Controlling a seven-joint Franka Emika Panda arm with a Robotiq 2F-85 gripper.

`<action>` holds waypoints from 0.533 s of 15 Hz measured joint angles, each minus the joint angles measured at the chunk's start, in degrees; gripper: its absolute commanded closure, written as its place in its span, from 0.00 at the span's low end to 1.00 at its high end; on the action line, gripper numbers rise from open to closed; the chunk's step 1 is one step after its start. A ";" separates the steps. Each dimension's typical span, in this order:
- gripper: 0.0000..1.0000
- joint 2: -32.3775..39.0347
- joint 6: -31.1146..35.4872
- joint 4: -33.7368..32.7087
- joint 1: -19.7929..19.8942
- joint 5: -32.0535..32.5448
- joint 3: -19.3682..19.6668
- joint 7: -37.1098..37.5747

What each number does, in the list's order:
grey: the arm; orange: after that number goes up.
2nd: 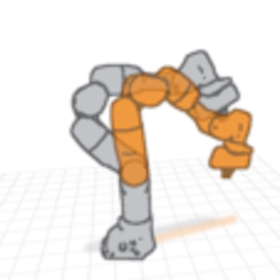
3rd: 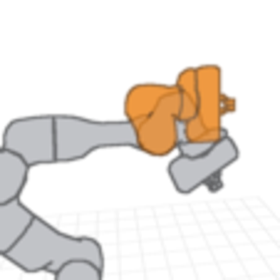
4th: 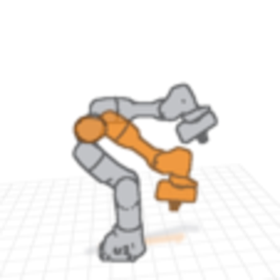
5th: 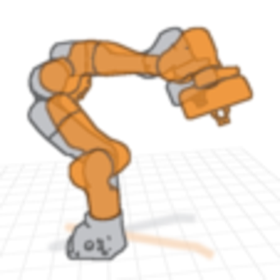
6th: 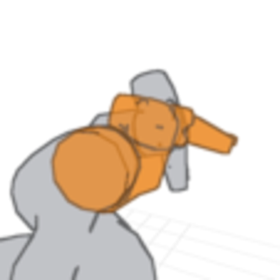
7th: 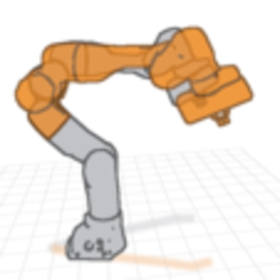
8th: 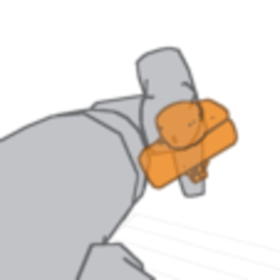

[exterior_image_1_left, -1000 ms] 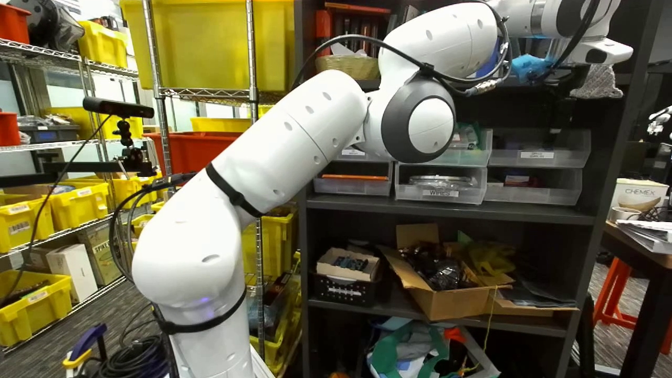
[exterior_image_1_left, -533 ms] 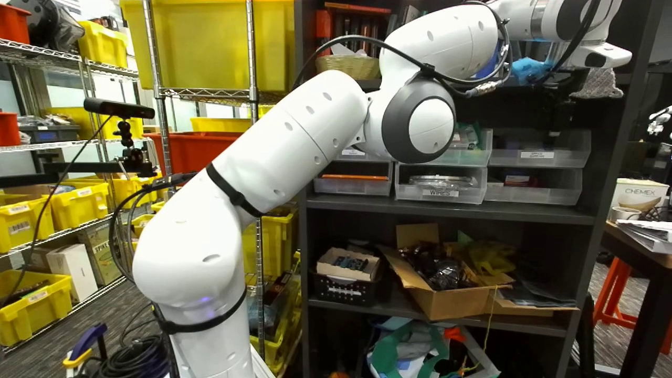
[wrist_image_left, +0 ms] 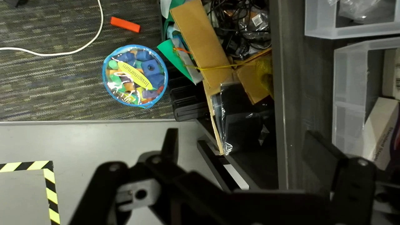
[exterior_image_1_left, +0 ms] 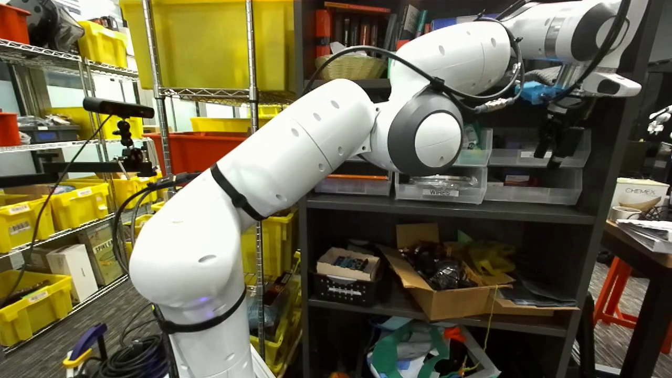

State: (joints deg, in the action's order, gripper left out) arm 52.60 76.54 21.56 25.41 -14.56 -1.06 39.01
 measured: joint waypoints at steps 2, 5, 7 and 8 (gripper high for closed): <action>0.00 1.20 1.15 -0.02 1.22 0.00 0.03 -3.24; 0.00 3.05 3.64 -0.04 2.89 0.00 0.04 -9.55; 0.00 3.97 3.90 -0.03 3.43 -0.04 0.05 -12.16; 0.00 4.19 3.90 -0.04 3.44 -0.05 0.05 -12.13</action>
State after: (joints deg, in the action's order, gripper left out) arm 56.79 80.45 21.52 28.85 -14.61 -1.01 26.88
